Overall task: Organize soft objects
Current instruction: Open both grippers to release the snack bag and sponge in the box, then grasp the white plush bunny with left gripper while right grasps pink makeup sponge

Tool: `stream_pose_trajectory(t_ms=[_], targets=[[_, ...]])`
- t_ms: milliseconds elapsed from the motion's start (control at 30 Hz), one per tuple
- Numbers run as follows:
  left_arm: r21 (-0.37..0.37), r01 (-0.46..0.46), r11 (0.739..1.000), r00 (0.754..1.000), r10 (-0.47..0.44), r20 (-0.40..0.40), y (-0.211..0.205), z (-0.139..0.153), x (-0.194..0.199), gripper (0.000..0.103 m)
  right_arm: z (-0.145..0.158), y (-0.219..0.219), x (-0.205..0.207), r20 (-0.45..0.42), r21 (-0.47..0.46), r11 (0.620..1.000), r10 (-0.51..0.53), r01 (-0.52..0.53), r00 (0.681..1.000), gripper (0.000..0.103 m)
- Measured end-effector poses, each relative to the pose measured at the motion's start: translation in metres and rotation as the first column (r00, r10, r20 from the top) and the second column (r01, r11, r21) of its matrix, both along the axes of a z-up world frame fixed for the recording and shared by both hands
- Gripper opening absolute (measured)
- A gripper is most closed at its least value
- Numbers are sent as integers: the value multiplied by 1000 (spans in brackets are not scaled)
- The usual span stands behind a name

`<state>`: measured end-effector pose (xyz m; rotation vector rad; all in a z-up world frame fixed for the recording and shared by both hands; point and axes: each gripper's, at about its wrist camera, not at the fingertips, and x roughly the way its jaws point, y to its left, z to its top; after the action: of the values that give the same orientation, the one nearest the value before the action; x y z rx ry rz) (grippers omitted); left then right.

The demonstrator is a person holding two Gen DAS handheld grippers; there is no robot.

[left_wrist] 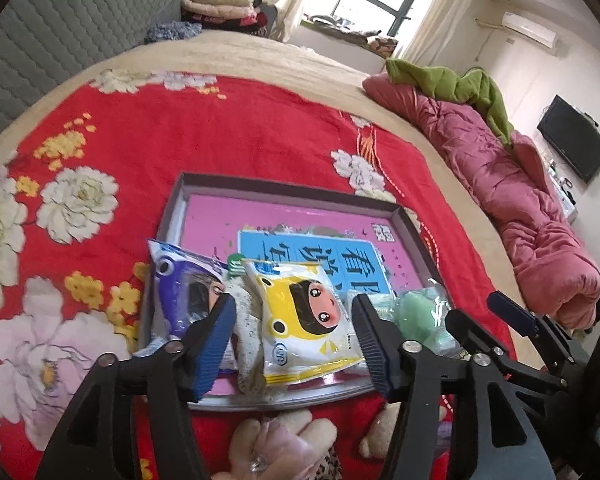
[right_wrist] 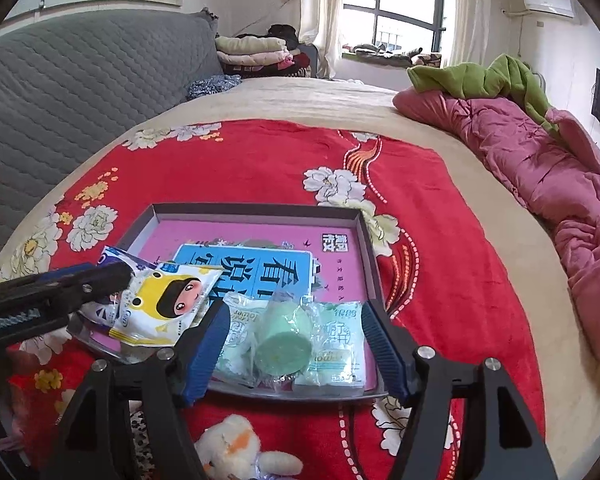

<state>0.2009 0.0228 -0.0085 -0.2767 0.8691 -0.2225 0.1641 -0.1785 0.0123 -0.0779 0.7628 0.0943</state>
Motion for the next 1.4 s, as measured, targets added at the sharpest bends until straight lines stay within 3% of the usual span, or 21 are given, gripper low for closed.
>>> stream_pose_trajectory(t_ms=[300, 733, 1033, 1400], targets=[[26, -64, 998, 997, 63, 41, 26, 29, -31, 69, 28, -9, -22, 59, 16, 1000, 10, -11, 998, 68], [75, -151, 986, 988, 150, 25, 60, 33, -94, 69, 46, -11, -78, 95, 15, 993, 112, -114, 989, 68], [136, -161, 977, 987, 163, 2, 64, 21, -130, 69, 33, 0, -117, 67, 2, 983, 181, -181, 981, 68], [183, -47, 982, 996, 60, -67, 25, -9, -144, 70, -2, 24, -154, -29, -17, 952, 304, -305, 952, 68]])
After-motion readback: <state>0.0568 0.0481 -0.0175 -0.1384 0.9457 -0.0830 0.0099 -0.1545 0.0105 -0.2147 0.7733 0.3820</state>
